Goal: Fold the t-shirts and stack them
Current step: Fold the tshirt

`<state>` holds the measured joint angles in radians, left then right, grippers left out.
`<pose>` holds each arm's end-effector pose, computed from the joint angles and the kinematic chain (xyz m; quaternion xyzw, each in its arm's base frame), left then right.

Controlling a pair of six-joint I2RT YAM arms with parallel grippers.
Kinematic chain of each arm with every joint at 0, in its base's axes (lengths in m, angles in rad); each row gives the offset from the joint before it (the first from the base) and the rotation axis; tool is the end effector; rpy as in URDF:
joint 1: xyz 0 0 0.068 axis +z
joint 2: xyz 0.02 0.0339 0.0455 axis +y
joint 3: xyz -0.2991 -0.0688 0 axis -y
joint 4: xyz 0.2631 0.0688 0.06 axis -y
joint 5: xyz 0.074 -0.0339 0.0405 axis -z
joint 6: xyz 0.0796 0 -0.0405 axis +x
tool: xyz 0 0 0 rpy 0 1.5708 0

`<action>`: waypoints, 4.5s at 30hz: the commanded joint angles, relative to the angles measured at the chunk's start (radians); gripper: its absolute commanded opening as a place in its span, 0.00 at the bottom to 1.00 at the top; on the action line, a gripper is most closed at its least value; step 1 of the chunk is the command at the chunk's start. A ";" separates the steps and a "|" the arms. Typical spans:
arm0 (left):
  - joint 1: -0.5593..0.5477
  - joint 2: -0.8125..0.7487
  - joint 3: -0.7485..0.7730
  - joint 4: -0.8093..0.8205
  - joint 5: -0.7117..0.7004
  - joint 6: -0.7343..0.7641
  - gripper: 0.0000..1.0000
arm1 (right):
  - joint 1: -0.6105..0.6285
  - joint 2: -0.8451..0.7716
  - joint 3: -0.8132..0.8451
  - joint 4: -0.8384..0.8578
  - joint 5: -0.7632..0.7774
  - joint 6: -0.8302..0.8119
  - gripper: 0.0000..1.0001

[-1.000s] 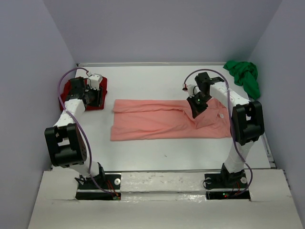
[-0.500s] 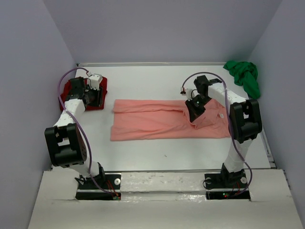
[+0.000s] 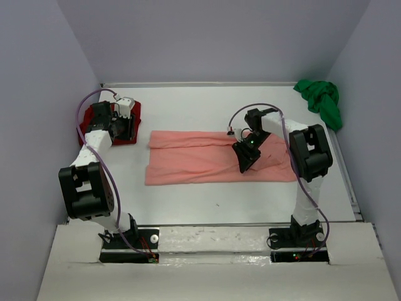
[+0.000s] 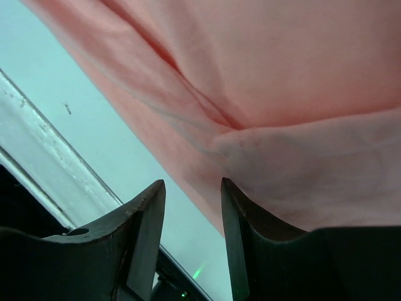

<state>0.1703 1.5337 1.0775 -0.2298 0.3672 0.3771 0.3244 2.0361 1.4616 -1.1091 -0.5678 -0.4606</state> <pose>0.3855 0.0373 0.2564 0.1695 0.8757 -0.0451 0.4498 0.3577 0.1655 0.1480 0.3520 -0.8916 -0.2827 0.0350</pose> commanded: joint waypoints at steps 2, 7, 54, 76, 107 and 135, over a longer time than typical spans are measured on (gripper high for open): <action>0.003 -0.020 -0.002 -0.003 0.021 0.011 0.47 | 0.011 -0.034 0.049 -0.072 -0.061 -0.055 0.47; 0.005 -0.024 -0.002 -0.005 0.027 0.011 0.47 | 0.011 -0.105 0.040 -0.023 0.084 -0.003 0.44; 0.003 -0.086 0.004 -0.020 0.128 0.023 0.48 | -0.105 -0.510 -0.299 0.167 0.695 0.218 0.00; -0.316 0.143 0.088 -0.074 0.124 0.167 0.13 | -0.211 -0.409 -0.327 0.239 0.792 0.304 0.00; -0.333 0.416 0.156 -0.003 -0.106 0.103 0.00 | -0.211 -0.315 -0.342 0.241 0.787 0.287 0.00; -0.431 0.158 -0.062 -0.302 -0.134 0.270 0.00 | -0.286 0.354 0.480 0.097 0.498 0.197 0.00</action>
<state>-0.2161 1.7374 1.0576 -0.3832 0.2012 0.6083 0.0582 2.2574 1.8084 -1.1538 0.0841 -0.2306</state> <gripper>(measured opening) 0.014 0.009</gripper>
